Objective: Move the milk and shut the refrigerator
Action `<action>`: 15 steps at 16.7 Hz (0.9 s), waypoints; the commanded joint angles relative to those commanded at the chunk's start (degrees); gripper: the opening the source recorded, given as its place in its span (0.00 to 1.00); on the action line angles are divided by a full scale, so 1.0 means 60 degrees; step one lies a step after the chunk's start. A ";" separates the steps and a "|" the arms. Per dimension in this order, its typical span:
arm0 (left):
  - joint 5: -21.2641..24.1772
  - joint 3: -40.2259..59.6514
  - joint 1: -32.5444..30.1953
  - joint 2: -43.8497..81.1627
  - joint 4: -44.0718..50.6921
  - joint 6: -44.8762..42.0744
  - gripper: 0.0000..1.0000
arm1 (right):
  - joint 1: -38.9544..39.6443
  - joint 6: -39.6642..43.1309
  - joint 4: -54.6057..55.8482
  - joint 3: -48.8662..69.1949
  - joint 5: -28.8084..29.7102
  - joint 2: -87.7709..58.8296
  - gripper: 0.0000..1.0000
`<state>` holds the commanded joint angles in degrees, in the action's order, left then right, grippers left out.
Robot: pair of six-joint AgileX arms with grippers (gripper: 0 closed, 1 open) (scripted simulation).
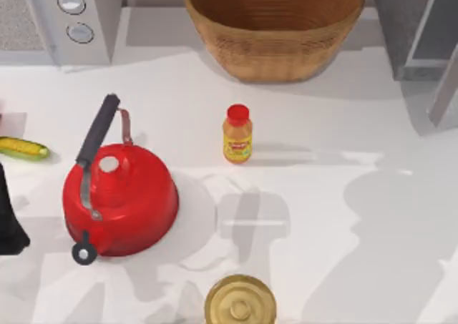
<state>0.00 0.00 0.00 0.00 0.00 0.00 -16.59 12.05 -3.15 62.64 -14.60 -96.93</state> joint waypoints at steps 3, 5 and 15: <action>0.0000 0.0000 0.0000 0.0000 0.0000 0.0000 1.00 | 0.1667 -0.1188 0.0646 -0.0582 0.1369 0.0450 1.00; 0.0000 0.0000 0.0000 0.0000 0.0000 0.0000 1.00 | 0.2298 -0.1713 0.0923 -0.0862 0.1984 0.0642 1.00; 0.0000 0.0000 0.0000 0.0000 0.0000 0.0000 1.00 | 0.2398 -0.1876 0.0839 -0.0295 0.2277 -0.0010 1.00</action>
<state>0.00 0.00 0.00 0.00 0.00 0.00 -2.21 0.80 1.88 60.87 -0.94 -96.99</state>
